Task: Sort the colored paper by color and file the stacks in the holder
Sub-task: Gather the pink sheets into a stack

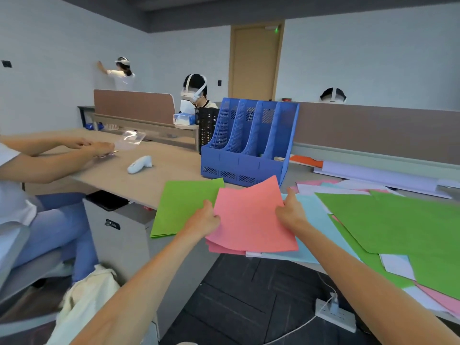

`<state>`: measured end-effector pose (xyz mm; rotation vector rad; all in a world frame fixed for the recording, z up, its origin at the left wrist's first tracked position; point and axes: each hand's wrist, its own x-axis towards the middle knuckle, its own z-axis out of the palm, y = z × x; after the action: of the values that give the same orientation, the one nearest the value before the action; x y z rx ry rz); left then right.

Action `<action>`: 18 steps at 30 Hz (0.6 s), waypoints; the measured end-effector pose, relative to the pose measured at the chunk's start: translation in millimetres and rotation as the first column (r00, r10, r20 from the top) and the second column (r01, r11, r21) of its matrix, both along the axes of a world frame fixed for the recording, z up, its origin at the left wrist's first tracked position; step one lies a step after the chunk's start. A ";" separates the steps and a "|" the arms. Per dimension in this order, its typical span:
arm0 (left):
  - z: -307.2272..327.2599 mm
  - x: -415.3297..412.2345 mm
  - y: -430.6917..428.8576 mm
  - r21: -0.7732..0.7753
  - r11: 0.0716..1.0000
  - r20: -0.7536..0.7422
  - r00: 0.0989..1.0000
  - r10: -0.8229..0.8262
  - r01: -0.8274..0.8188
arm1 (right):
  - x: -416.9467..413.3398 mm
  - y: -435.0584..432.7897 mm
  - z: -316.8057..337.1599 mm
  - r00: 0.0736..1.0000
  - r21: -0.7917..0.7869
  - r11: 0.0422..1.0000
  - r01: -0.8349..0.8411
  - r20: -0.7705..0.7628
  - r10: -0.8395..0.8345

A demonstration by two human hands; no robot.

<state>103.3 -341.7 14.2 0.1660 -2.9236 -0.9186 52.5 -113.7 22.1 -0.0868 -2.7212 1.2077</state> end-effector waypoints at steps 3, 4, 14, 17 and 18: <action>-0.3 1.8 -0.1 -0.057 0.998 -0.003 1.000 -0.016 0.016 | -4.0 3.6 0.1 1.000 -0.014 1.000 -0.004 0.004 0.004; 0.7 2.0 -0.7 -0.056 0.998 -0.001 1.000 -0.013 0.013 | -4.9 4.4 0.5 1.000 -0.027 1.000 -0.009 0.012 0.010; 2.4 1.2 7.5 -0.252 0.965 -0.114 0.988 -0.103 0.072 | 17.2 45.5 -0.9 0.978 0.354 0.919 -0.172 -0.053 0.204; 0.9 -3.4 25.5 -0.248 0.945 -0.150 0.956 -0.254 0.212 | 41.8 61.8 -1.4 0.950 0.397 0.886 -0.241 -0.092 0.299; -0.7 -5.0 31.1 -0.266 0.931 -0.146 0.944 -0.296 0.251 | 51.9 65.8 -0.7 0.939 0.425 0.866 -0.264 -0.092 0.332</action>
<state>98.2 -310.6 13.5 -0.3337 -2.8942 -0.5529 104.4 -47.9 21.4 0.4822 -2.8390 0.6364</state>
